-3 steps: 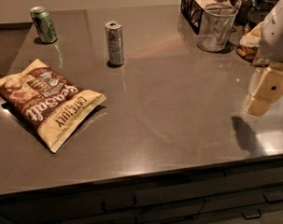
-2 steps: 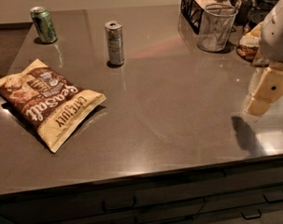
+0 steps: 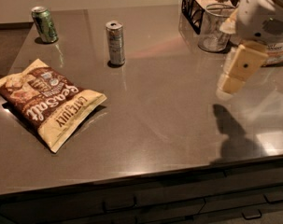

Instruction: Move redbull can near brown chip bag

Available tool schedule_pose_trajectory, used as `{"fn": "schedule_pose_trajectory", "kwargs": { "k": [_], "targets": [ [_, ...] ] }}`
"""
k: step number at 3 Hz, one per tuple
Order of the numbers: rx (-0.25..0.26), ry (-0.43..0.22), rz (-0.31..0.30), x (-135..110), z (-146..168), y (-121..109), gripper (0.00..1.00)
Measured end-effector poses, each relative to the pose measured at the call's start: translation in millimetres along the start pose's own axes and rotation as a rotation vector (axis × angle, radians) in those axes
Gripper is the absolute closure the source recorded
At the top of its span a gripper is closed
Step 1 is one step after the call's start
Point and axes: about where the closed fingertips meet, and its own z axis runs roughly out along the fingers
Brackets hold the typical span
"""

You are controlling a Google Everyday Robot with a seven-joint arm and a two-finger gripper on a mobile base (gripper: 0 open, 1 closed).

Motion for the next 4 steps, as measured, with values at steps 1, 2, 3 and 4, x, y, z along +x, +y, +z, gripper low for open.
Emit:
{"fn": "schedule_pose_trajectory", "kwargs": {
  "k": [1, 2, 3, 4],
  "targets": [
    [0.01, -0.056, 0.004, -43, 16, -27, 0.0],
    [0.031, -0.099, 0.04, -85, 40, -57, 0.0],
    [0.023, -0.191, 0.132, -143, 84, -91, 0.0],
    [-0.007, -0.244, 0.2, -184, 115, -105, 0.0]
  ]
}}
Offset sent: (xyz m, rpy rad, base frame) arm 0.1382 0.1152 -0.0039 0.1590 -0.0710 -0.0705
